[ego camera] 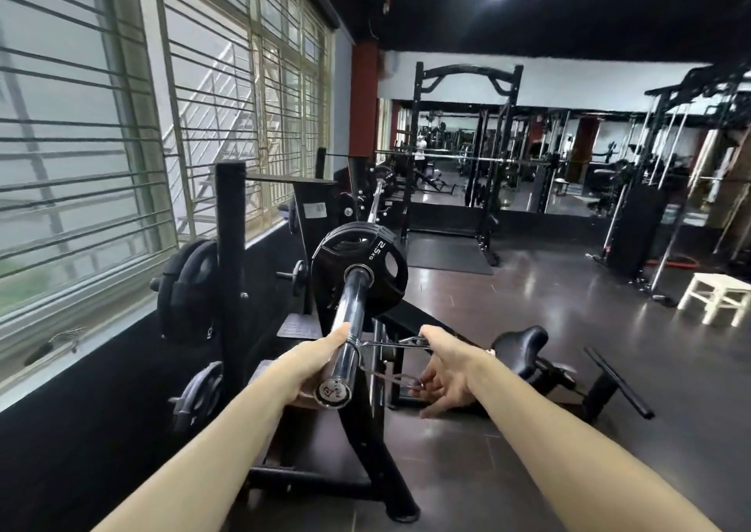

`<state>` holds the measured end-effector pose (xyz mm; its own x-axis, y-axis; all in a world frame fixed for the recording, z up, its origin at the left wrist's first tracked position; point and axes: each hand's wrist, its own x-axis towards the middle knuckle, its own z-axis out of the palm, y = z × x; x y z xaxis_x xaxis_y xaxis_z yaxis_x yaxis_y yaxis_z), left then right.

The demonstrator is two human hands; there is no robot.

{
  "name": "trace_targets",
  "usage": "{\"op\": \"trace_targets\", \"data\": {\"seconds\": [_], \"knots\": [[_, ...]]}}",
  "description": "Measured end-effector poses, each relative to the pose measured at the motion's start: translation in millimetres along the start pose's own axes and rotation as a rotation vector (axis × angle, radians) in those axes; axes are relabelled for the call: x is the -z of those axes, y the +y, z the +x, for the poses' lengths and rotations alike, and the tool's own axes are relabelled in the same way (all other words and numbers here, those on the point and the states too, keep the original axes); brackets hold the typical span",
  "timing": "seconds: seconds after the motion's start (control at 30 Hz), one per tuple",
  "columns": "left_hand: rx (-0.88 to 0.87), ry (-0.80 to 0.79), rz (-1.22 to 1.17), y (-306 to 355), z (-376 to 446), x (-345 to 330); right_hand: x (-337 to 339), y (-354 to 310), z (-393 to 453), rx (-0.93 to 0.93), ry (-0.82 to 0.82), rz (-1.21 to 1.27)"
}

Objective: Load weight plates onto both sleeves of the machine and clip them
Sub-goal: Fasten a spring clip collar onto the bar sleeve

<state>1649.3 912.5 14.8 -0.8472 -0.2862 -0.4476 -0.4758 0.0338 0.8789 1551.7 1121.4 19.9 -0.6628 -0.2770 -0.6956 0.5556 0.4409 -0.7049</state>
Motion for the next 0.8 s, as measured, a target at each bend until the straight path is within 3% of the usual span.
{"op": "trace_targets", "data": {"seconds": [0.13,0.33,0.8], "knots": [[-0.007,0.071,0.174,7.7,1.9,-0.9,-10.6,0.9,2.2,0.068,0.157,0.048],[-0.046,0.022,-0.002,22.1,19.3,-4.1,-12.2,-16.6,21.8,0.156,0.275,0.093],[-0.078,-0.030,-0.108,84.6,137.6,2.5,9.1,-115.1,114.5,0.241,0.468,0.084]]}}
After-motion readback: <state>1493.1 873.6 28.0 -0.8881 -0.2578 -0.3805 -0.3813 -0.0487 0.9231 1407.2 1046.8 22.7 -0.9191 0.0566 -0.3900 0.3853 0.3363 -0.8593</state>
